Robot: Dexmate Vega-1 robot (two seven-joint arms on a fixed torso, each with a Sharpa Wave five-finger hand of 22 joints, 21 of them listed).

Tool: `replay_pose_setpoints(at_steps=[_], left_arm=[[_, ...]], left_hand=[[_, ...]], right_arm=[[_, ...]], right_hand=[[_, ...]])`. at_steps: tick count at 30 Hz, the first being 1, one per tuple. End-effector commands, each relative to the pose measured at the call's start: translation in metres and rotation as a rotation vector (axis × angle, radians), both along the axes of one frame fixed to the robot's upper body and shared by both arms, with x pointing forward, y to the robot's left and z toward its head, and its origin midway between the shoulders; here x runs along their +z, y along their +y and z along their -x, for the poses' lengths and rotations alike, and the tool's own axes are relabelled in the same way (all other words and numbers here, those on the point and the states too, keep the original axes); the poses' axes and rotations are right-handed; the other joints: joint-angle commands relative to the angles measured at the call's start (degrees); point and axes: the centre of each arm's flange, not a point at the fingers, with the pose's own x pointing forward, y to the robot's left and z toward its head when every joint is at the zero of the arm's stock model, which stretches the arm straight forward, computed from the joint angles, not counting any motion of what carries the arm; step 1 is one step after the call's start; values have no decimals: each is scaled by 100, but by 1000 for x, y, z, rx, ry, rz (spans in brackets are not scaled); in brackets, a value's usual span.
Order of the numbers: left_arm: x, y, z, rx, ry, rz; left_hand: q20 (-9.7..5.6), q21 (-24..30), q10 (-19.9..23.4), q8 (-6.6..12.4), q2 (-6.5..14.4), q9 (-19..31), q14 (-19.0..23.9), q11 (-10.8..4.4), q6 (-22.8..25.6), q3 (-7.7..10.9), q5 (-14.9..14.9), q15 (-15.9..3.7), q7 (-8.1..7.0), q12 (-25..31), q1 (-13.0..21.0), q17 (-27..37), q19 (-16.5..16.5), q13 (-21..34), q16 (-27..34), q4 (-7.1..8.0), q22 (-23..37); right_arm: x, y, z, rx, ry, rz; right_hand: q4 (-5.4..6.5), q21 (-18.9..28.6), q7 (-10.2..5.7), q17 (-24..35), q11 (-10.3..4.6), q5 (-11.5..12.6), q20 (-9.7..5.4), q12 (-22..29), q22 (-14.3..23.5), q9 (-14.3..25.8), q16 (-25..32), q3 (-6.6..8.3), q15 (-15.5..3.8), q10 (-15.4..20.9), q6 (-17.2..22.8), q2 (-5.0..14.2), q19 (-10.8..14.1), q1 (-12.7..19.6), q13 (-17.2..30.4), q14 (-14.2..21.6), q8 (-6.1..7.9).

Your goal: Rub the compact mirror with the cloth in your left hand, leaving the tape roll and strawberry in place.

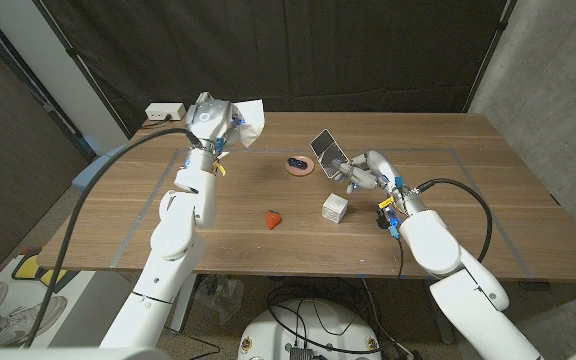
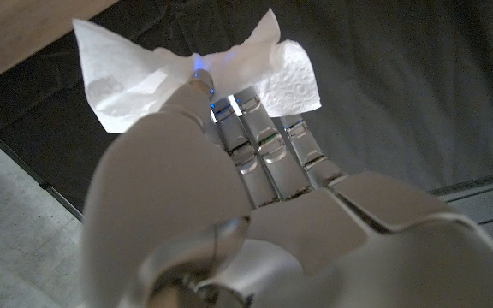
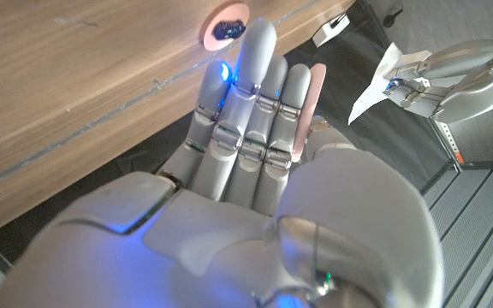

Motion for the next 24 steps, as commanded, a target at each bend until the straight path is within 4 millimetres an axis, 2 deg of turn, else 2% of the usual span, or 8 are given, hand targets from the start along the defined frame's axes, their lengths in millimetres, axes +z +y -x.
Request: replay_pose_setpoints(at_steps=[1,7,11,13,14,17,20,24], left_arm=[[-8,9,-9,27,182,-54],[-15,13,-15,19,268,-74],[-19,15,-19,27,315,-90],[-21,15,-20,37,336,-102],[-22,15,-23,50,349,-117],[-25,15,-27,67,348,-133],[-29,14,-32,80,338,-146],[-37,10,-49,89,331,-193]], left_hand=[[-96,-14,163,-11,37,15,26,-181,-32,59,9,-383,-8,-9,-2,10,-1,33,-32,-3,13],[-139,-20,143,-29,28,18,12,-178,-63,62,11,-379,-5,-23,-21,0,0,32,-62,6,10],[-277,-5,128,-52,16,27,37,-166,-87,84,23,-401,-41,-29,-24,-138,90,4,-211,1,4],[-338,50,111,-75,6,39,329,-162,-96,112,24,-414,-46,-13,-13,-554,271,-48,-498,-13,6],[-318,124,108,-93,2,42,423,-166,-124,111,24,-410,-53,-29,-26,-613,423,-96,-542,-7,22],[-415,208,96,-106,4,47,615,-171,-110,117,27,-411,-31,-27,-45,-884,594,-150,-733,4,23],[-455,245,88,-122,-6,49,723,-178,-120,115,31,-409,-34,-36,-73,-1041,676,-195,-837,16,17],[-475,255,113,-123,-18,49,786,-182,-109,115,32,-415,-23,-23,-68,-1073,701,-201,-850,8,15]], right_arm=[[-1,-4,13,90,158,90],[-1,-6,11,125,236,140],[-2,-6,7,136,275,164],[-3,-7,4,138,291,167],[-4,-8,2,140,308,173],[-5,-10,-1,137,326,173],[-6,-12,-4,130,344,175],[-10,-16,-12,134,389,179]], right_hand=[[-120,-19,49,1,253,-16,-934,-12,44,35,-37,204,-355,390,58,82,71,138,3,-286,-1],[-135,-19,84,-24,275,-38,-933,-23,90,28,-47,269,-348,418,93,73,108,131,-20,-248,-13],[-138,-15,101,-44,303,-55,-931,-36,124,18,-57,299,-341,423,82,63,127,118,-37,-234,-33],[-137,-14,102,-38,304,-64,-931,-40,140,25,-56,312,-342,434,82,61,133,111,-48,-238,-33],[-136,-16,108,-45,301,-70,-931,-47,151,19,-58,322,-339,415,88,60,131,106,-45,-231,-38],[-134,-20,121,-47,313,-86,-930,-53,177,22,-65,348,-332,418,88,59,133,92,-52,-242,-43],[-132,-22,129,-52,314,-98,-931,-58,198,21,-69,366,-320,418,77,59,132,81,-55,-243,-54],[-132,-27,137,-62,332,-117,-932,-63,229,31,-75,399,-305,416,76,59,139,66,-55,-242,-58]])
